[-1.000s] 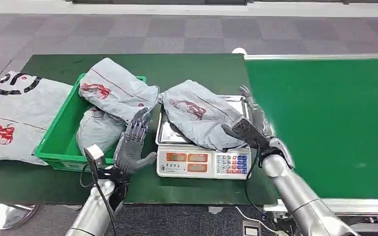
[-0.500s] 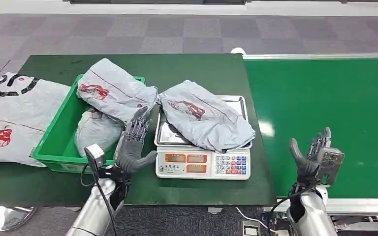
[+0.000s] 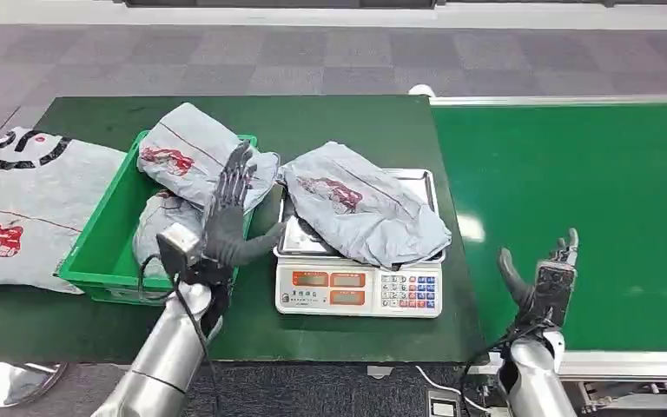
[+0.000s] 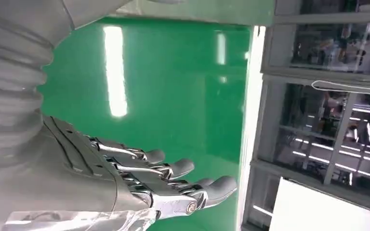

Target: Moved the parcel from conveyor to table for the left to box.

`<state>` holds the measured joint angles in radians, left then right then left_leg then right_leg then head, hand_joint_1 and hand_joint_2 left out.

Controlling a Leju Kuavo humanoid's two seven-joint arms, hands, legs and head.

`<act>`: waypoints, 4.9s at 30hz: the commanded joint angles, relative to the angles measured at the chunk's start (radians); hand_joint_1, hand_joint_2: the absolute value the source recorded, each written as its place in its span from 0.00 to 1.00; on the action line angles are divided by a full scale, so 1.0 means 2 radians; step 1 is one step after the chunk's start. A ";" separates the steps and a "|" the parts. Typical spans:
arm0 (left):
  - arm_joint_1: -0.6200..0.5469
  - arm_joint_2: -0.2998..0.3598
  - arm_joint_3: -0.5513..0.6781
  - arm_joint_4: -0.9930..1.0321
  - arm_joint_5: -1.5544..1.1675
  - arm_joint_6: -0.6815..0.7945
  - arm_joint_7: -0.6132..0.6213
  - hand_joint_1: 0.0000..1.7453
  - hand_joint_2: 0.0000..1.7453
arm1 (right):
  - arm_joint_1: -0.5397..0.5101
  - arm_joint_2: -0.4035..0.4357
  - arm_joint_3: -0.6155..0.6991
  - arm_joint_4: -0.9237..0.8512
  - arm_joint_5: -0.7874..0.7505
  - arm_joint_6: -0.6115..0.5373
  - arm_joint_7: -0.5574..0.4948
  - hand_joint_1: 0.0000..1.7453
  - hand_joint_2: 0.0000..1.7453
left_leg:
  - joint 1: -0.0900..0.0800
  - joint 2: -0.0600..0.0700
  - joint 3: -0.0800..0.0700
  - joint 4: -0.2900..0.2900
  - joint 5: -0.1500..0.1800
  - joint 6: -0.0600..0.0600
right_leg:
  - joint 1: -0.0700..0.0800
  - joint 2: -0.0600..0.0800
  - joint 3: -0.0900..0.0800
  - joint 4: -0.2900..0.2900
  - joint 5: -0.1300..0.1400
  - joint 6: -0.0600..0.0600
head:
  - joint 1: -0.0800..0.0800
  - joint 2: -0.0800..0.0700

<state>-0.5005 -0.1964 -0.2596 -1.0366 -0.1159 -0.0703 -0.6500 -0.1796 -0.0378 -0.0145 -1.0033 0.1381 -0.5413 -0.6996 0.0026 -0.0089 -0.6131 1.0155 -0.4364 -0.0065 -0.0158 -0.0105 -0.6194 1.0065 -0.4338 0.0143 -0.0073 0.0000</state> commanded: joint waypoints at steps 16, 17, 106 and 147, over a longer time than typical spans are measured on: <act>-0.207 -0.076 -0.251 0.366 -0.080 0.019 0.136 0.00 1.00 | -0.035 0.009 0.053 0.058 -0.013 -0.012 0.001 0.00 1.00 | 0.000 0.003 0.002 0.000 -0.001 0.000 | 0.000 0.003 0.001 -0.001 0.001 0.000 | 0.000 0.000; -0.207 -0.076 -0.251 0.366 -0.080 0.019 0.136 0.00 1.00 | -0.035 0.009 0.053 0.058 -0.013 -0.012 0.001 0.00 1.00 | 0.000 0.003 0.003 -0.001 -0.001 0.000 | 0.000 0.003 0.002 -0.001 0.001 0.000 | 0.000 0.000; -0.208 -0.068 -0.232 0.290 -0.009 0.148 0.014 1.00 1.00 | -0.035 0.011 0.008 0.070 -0.008 0.011 0.001 0.00 1.00 | -0.001 0.002 0.002 0.000 -0.001 0.001 | -0.001 0.002 0.002 0.000 0.000 0.001 | 0.000 0.000; 0.007 0.061 0.204 0.022 -0.204 0.384 -0.024 1.00 1.00 | 0.014 0.005 -0.009 0.021 0.008 0.016 0.001 0.00 1.00 | 0.001 0.005 0.005 -0.002 -0.002 0.000 | 0.001 0.006 0.003 -0.002 0.000 -0.001 | 0.000 0.000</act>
<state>-0.5260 -0.1118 0.0142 -1.0555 -0.5321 0.6989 -0.6493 -0.1521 -0.0366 0.0172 -0.9442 0.1411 -0.5199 -0.6993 0.0032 -0.0014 -0.6097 1.0147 -0.4383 -0.0079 -0.0153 -0.0011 -0.6193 1.0071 -0.4340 0.0137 -0.0076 0.0000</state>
